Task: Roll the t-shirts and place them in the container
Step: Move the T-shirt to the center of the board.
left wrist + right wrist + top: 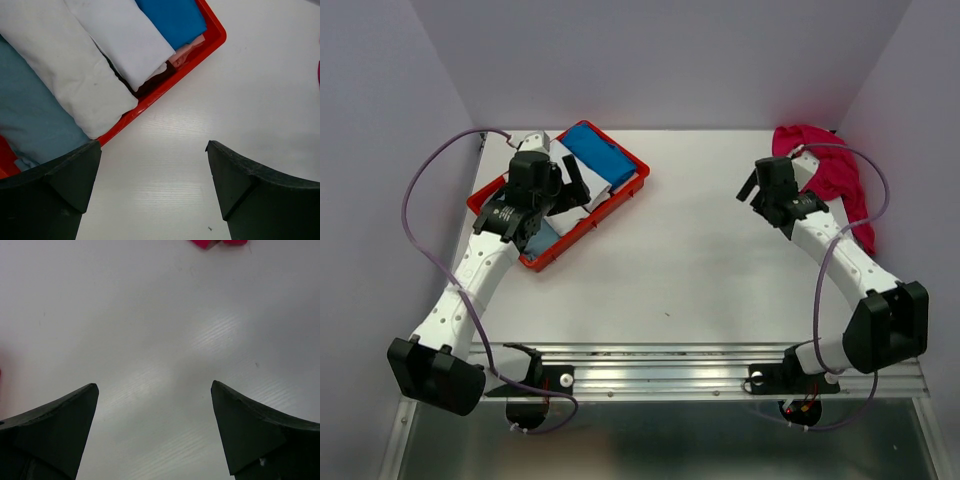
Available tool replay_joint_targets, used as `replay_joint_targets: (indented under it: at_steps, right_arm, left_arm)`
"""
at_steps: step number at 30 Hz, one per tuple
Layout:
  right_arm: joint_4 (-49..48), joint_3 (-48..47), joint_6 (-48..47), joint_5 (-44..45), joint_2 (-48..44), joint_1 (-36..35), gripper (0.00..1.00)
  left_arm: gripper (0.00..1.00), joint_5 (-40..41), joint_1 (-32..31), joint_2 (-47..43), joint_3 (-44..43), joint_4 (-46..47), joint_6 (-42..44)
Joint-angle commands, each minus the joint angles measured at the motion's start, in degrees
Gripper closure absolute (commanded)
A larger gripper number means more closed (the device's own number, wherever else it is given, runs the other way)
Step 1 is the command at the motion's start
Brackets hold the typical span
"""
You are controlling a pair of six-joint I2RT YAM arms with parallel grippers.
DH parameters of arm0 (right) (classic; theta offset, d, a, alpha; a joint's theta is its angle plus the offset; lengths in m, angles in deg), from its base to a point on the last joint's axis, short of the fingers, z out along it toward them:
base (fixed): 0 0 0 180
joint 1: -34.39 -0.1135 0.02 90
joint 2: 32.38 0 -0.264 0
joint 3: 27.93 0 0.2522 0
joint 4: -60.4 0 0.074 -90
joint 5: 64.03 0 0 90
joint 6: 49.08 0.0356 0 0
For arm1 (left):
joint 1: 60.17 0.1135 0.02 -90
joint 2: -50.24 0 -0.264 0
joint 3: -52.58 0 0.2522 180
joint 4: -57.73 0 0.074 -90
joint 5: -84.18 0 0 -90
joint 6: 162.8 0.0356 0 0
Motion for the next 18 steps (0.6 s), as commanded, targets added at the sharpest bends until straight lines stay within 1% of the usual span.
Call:
replay_joint_targets:
  at_steps: [1,4,6,10,14,17,18]
  right_arm:
    - [-5.9,-6.3,-6.0,-8.5,5.4,6.5,0.00]
    - [-6.8,-8.0,-5.0,-14.1,9.9,13.0,0.00]
    - [-7.7,-8.8,-4.4,-15.8,11.6,15.1,0.00]
    - [-7.8,-11.7,-4.3,-15.7,15.8,18.1,0.00]
    - [-8.0,-14.3,-2.8,-16.4,21.5,23.2,0.00]
    - [-8.6,-17.5,-3.1,-15.1,26.6,24.5,0.00]
    - [-8.8,-19.9,-3.1,-14.6,28.0,25.3,0.00]
  left_arm:
    - [0.01,-1.3,0.3,-0.4,0.1,1.1,0.3]
    - [0.01,-2.0,0.3,-0.4,0.7,1.4,0.5]
    - [0.01,-1.9,0.3,-0.2,0.8,1.0,0.9]
    - [0.01,-1.7,0.3,0.4,0.3,0.2,1.9]
    - [0.01,-1.4,0.3,1.0,0.5,0.3,2.3]
    - [0.01,-1.9,0.3,1.8,0.5,0.6,2.2]
    - [0.01,-2.3,0.3,2.1,0.6,0.7,2.1]
